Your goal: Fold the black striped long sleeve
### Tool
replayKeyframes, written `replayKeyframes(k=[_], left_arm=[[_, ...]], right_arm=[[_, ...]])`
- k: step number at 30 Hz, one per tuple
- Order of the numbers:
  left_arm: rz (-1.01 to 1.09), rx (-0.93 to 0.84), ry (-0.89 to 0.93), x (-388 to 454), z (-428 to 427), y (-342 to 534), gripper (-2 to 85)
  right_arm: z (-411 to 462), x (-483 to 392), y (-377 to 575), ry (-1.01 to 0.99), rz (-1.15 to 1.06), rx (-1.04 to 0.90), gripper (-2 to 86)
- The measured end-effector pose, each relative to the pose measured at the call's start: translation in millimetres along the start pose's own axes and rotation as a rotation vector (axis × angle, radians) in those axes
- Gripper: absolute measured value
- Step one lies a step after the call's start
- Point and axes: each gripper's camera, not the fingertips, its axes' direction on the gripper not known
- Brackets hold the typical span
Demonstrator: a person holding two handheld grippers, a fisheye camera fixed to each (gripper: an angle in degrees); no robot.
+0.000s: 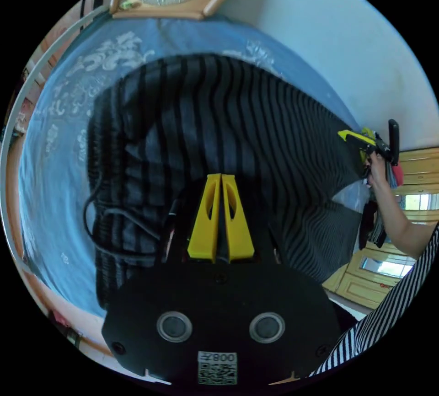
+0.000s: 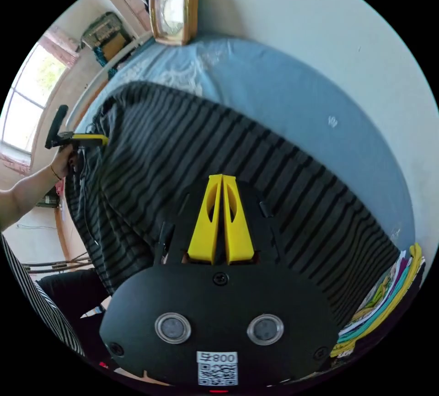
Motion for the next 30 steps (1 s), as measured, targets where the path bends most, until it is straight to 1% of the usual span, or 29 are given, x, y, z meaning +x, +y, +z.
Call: replayKeyframes(k=[1, 2, 5, 7, 10, 12, 14, 16, 18, 19, 24, 27, 30], left_arm=[[-0.007, 0.027, 0.013, 1.3, -1.3, 0.0, 0.2], [-0.032, 0.016, 0.053, 3.3, -0.1, -2.6, 0.2], [0.008, -0.005, 0.069, 17.3, -4.1, -4.6, 0.2], [0.004, -0.008, 0.061, 28.4, -5.8, -4.7, 0.2], [0.025, -0.025, -0.001, 53.9, -7.7, -7.2, 0.2], [0.094, -0.027, -0.09, 80.3, -8.0, -7.0, 0.2], [0.106, -0.07, -0.137, 98.4, -10.0, -8.9, 0.2], [0.138, -0.086, -0.124, 116.8, -16.8, -10.5, 0.2], [0.164, -0.028, -0.092, 138.0, -31.3, -7.7, 0.3], [0.172, -0.028, -0.082, 142.7, -33.5, -7.6, 0.3], [0.22, -0.045, -0.095, 178.7, -40.8, -11.4, 0.4], [0.227, -0.043, -0.126, 195.5, -36.0, -22.0, 0.6], [0.238, -0.051, -0.106, 210.8, -25.8, -40.6, 1.1]], right_arm=[[9.2, -1.2, 3.2, -0.003, 0.0, -0.038, 0.1], [4.2, -6.2, 8.9, 0.013, -0.019, 0.013, 0.2], [-0.9, -19.0, 19.6, 0.073, -0.031, 0.039, 0.2], [-3.8, -27.5, 28.8, 0.118, -0.04, 0.073, 0.2], [-7.9, -36.1, 40.4, 0.165, -0.032, 0.108, 0.3], [-11.4, -34.8, 44.4, 0.154, -0.012, 0.113, 0.2], [-19.2, -26.0, 49.2, 0.095, 0.02, 0.101, 0.2], [-26.6, -17.7, 53.0, 0.043, 0.035, 0.066, 0.2], [-37.2, -9.5, 62.5, -0.01, 0.041, 0.06, 0.2], [-46.1, -4.0, 72.6, -0.033, 0.049, 0.079, 0.2], [-75.8, 18.1, 118.3, -0.017, 0.09, 0.1, 0.1], [-85.0, 31.8, 137.1, 0.023, 0.101, 0.079, 0.1], [-84.8, 50.3, 145.0, 0.01, 0.117, 0.039, 0.1]])
